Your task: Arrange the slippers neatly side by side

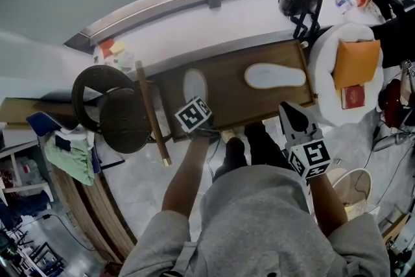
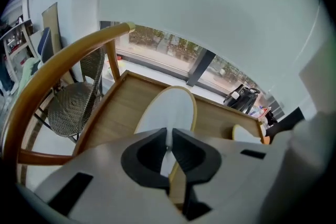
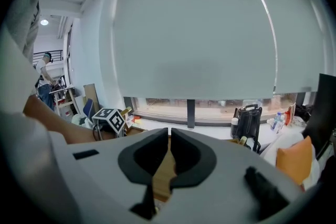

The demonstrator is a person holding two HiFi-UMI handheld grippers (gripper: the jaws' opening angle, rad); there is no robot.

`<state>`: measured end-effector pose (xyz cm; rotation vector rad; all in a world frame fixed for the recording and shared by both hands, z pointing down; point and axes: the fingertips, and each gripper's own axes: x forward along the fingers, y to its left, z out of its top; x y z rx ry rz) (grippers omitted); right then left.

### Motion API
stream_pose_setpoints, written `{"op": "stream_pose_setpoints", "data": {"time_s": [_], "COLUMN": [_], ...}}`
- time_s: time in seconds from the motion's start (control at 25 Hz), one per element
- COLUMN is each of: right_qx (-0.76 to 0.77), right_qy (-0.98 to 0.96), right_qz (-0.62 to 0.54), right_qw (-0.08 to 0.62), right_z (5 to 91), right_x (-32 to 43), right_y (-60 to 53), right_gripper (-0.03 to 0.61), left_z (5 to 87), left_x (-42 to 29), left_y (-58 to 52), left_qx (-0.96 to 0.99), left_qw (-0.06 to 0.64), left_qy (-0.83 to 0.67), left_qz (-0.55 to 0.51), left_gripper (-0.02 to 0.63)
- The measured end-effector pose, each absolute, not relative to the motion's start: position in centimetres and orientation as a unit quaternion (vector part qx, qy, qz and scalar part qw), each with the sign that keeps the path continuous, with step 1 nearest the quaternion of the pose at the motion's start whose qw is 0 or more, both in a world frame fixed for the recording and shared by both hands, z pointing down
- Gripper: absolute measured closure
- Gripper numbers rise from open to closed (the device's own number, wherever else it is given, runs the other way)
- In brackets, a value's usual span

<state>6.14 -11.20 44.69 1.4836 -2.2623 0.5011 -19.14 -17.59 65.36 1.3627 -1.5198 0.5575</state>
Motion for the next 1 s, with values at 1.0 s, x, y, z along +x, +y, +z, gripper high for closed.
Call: {"op": "stream_pose_setpoints", "data": {"time_s": [1.0], "right_qx": [0.513], "right_qy": [-0.806], "right_qz": [0.205], "right_qw": [0.211], "right_z": [46.7], "right_x": [7.7], "right_y": [-13.1], "right_gripper": [0.548], "left_z": [68.1], "left_x": [-14.9], "left_y": [-19.2], "left_qx": [0.566], "left_qw": [0.51], "left_qy": [-0.6], "left_qz": [0.242], "left_gripper": [0.577]}}
